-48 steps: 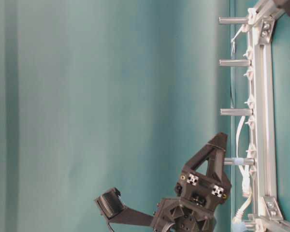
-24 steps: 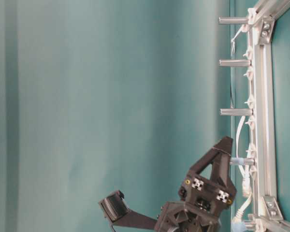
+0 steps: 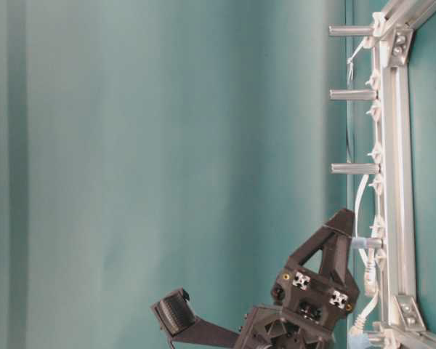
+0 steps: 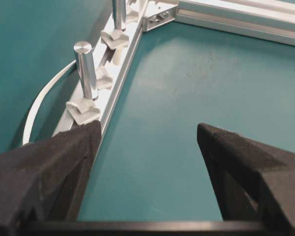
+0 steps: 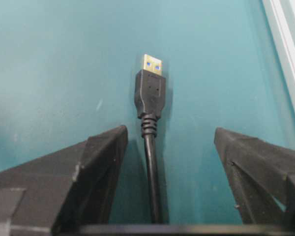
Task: Insert the wire through the string loop located on the right side.
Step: 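Close the right gripper on the cable just behind the USB plug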
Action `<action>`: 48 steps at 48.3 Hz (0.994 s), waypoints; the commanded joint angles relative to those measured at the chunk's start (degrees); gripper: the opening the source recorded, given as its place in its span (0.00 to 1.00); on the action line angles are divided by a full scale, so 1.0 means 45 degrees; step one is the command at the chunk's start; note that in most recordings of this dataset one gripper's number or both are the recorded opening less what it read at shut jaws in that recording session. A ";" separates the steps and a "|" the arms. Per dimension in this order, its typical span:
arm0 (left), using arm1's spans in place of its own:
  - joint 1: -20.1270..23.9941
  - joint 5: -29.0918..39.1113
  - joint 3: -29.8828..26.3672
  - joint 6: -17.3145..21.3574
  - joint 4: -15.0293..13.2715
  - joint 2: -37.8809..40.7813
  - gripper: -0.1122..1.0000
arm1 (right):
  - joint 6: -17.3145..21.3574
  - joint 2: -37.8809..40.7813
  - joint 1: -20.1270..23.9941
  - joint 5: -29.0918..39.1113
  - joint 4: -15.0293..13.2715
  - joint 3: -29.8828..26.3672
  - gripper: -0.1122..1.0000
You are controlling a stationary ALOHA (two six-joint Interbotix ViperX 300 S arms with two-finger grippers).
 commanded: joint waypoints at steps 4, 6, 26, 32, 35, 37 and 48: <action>-0.0020 -0.0059 -0.0117 -0.0039 0.0020 -0.0352 0.83 | -0.0020 -0.0176 0.0059 0.0098 0.0000 0.0137 0.86; -0.0039 -0.0078 -0.0117 -0.0039 0.0020 -0.0352 0.83 | -0.0020 -0.0176 0.0059 0.0117 -0.0020 0.0176 0.86; -0.0020 -0.0059 -0.0215 -0.0059 0.0020 -0.0352 0.83 | -0.0059 -0.0371 0.0000 0.0527 0.0098 0.0684 0.45; -0.0039 -0.0059 -0.0234 -0.0059 0.0020 -0.0352 0.83 | -0.0098 -0.0371 -0.0039 0.0664 0.0352 0.0684 0.20; -0.0059 -0.0059 -0.0234 -0.0059 0.0020 -0.0371 0.83 | -0.0117 -0.0352 -0.0039 0.0684 0.0449 0.0645 0.16; -0.0078 -0.0059 -0.0234 -0.0059 0.0020 -0.0371 0.83 | -0.0117 -0.0371 -0.0059 0.0762 0.0488 0.0645 0.16; -0.0098 -0.0059 -0.0234 -0.0059 0.0020 -0.0352 0.83 | -0.0137 -0.0410 -0.0039 0.1758 0.0508 0.0586 0.16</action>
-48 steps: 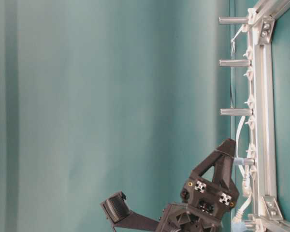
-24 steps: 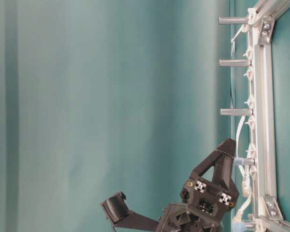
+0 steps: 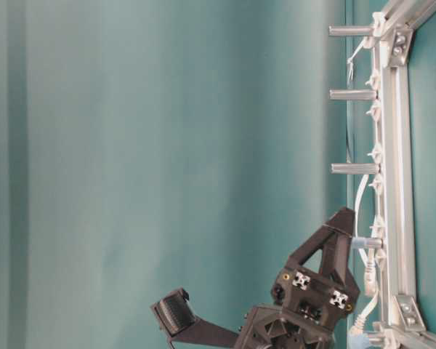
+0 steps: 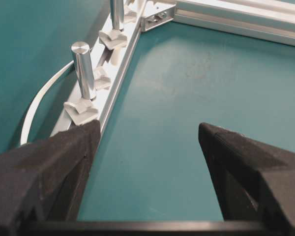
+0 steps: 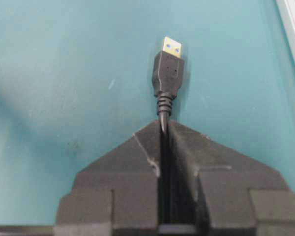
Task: Insert the wire through the string loop located on the right side.
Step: 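Close the right gripper on the cable just behind the USB plug, then lift the cable with the right gripper and swing it rightward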
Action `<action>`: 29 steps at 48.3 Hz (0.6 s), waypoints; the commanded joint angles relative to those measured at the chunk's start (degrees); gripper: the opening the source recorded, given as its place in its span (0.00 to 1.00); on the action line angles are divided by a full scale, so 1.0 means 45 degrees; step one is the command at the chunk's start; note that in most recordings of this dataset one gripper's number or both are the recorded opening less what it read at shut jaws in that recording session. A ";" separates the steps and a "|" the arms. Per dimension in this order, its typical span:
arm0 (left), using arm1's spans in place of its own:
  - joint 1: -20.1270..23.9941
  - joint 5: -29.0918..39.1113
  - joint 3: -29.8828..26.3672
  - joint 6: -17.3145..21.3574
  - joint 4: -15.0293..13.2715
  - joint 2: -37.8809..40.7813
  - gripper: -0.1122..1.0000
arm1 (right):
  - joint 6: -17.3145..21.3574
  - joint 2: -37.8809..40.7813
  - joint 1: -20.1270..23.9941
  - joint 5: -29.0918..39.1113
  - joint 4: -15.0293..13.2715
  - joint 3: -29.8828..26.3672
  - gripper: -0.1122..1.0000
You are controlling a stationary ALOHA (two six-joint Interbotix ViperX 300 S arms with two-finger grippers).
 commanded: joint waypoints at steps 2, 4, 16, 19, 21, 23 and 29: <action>-0.0039 -0.0059 -0.0215 -0.0059 0.0020 -0.0371 0.83 | -0.0059 -0.0137 -0.0117 0.0605 0.0137 0.0078 0.16; -0.0039 -0.0059 -0.0215 -0.0059 0.0020 -0.0371 0.83 | -0.0059 -0.0176 -0.0137 0.0664 0.0137 0.0098 0.16; -0.0039 -0.0078 -0.0215 -0.0059 0.0020 -0.0371 0.83 | -0.0352 -0.0762 -0.0137 0.0801 0.0117 0.0137 0.16; -0.0039 -0.0059 -0.0215 -0.0059 0.0020 -0.0371 0.83 | -0.0527 -0.1094 -0.0137 0.0918 0.0117 0.0137 0.16; -0.0039 -0.0059 -0.0215 -0.0059 0.0020 -0.0371 0.83 | -0.0664 -0.1348 -0.0176 0.1055 0.0117 0.0137 0.16; -0.0039 -0.0059 -0.0215 -0.0059 0.0020 -0.0371 0.83 | -0.0859 -0.1621 -0.0215 0.1191 0.0117 0.0137 0.16; -0.0039 -0.0078 -0.0215 -0.0059 0.0020 -0.0371 0.83 | -0.1504 -0.2578 -0.0449 0.1660 0.0117 0.0156 0.16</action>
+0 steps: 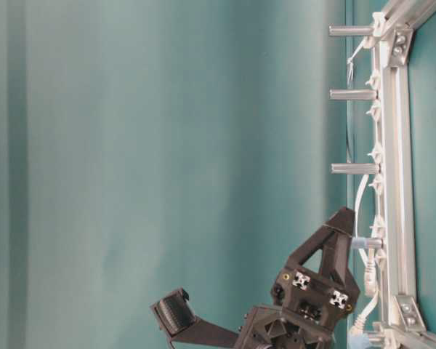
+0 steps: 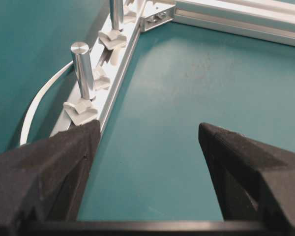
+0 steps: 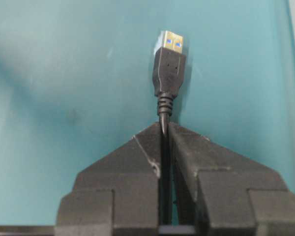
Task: Insert the wire through the string loop located on the right side.
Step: 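Lift the cable with the right gripper and swing it rightward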
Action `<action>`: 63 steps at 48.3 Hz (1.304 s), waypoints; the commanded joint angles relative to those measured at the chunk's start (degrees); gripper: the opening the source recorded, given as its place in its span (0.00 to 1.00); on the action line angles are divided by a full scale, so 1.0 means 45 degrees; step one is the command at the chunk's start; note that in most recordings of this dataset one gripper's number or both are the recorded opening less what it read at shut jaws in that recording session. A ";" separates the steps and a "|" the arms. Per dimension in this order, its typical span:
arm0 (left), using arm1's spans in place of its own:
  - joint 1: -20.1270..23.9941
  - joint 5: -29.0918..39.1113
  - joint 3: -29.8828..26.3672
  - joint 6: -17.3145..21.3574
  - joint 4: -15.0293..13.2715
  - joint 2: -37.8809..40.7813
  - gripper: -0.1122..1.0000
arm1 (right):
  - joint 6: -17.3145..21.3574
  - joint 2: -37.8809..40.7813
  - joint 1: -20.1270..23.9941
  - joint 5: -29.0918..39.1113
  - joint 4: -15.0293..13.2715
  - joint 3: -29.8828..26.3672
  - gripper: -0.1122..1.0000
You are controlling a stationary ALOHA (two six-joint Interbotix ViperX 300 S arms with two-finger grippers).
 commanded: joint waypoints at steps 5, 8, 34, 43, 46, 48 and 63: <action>-0.0039 -0.0059 -0.0254 -0.0078 0.0059 -0.0371 0.83 | -0.0781 -0.1621 -0.0391 0.0703 0.0020 -0.0098 0.16; -0.0039 -0.0059 -0.0254 -0.0059 0.0039 -0.0371 0.83 | -0.0996 -0.1875 -0.0488 0.0938 0.0020 -0.0098 0.16; -0.0039 -0.0078 -0.0254 -0.0059 0.0039 -0.0371 0.83 | -0.1133 -0.2090 -0.0605 0.1289 -0.0020 -0.0059 0.16; -0.0039 -0.0059 -0.0234 -0.0059 0.0039 -0.0352 0.83 | -0.1133 -0.2344 -0.0605 0.1680 -0.0020 0.0020 0.16; -0.0039 -0.0059 -0.0215 -0.0059 0.0039 -0.0352 0.83 | -0.1133 -0.2617 -0.0547 0.1992 -0.0059 0.0156 0.16; -0.0039 -0.0059 -0.0215 -0.0059 0.0039 -0.0352 0.83 | -0.1133 -0.2812 -0.0488 0.2188 -0.0059 0.0293 0.16; -0.0039 -0.0059 -0.0273 -0.0039 0.0039 -0.0371 0.83 | -0.1133 -0.5566 0.0059 0.3066 -0.0059 0.2422 0.16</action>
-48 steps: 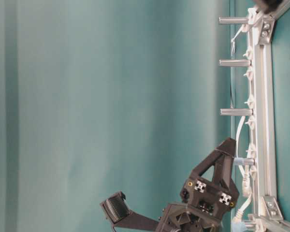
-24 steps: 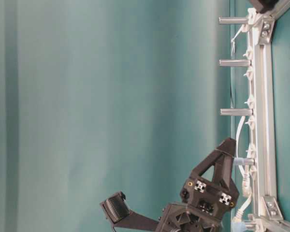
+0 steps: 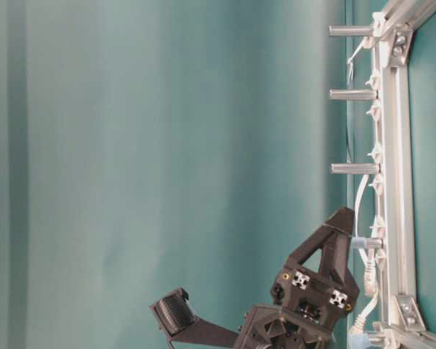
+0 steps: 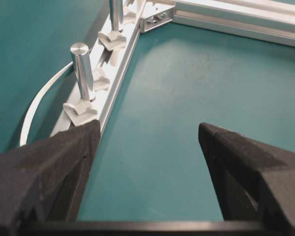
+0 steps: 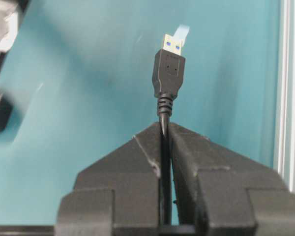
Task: Insert the wire through the string loop located on the right side.
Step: 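Lift the cable with the right gripper and swing it rightward, then move the held plug toward the black zip-tie loop at the frame corner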
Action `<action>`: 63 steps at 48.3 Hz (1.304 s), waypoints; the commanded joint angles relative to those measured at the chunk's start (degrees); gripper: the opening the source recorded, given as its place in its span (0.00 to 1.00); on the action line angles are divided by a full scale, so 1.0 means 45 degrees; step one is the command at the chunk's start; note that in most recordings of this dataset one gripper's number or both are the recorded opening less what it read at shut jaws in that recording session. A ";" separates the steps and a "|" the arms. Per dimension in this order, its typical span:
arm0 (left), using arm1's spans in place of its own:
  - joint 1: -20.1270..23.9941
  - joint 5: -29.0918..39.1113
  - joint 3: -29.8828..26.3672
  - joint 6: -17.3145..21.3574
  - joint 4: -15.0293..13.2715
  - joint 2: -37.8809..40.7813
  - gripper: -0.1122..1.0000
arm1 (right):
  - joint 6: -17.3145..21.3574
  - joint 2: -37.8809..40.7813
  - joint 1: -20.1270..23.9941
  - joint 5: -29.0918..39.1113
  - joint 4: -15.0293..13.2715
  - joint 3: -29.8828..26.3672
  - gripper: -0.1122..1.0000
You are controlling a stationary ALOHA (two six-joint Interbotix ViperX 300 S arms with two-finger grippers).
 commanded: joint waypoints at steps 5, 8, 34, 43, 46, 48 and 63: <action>-0.0039 -0.0039 -0.0234 -0.0039 0.0059 -0.0371 0.83 | 0.0059 -0.2207 0.0098 0.0488 -0.0039 0.1152 0.16; -0.0039 -0.0039 -0.0234 -0.0059 0.0039 -0.0371 0.83 | 0.0059 -0.2812 0.0098 0.0703 0.0000 0.1523 0.16; -0.0020 -0.0059 -0.0313 -0.0059 0.0039 -0.0371 0.83 | 0.0059 -0.6152 0.0098 0.2266 -0.0215 0.3906 0.16; -0.0020 -0.0039 -0.0313 -0.0059 0.0039 -0.0371 0.83 | 0.0059 -0.7402 0.0098 0.2676 -0.1074 0.4863 0.16; -0.0039 -0.0039 -0.0313 -0.0059 0.0039 -0.0371 0.82 | 0.0059 -0.7832 0.0098 0.2734 -0.1309 0.5156 0.16; -0.0020 -0.0039 -0.0313 -0.0059 0.0059 -0.0371 0.82 | 0.0078 -0.8125 0.0098 0.2715 -0.1367 0.5312 0.16; -0.0039 -0.0039 -0.0371 -0.0059 0.0039 -0.0371 0.82 | 0.0195 -0.8984 -0.0215 0.2734 -0.1367 0.5898 0.16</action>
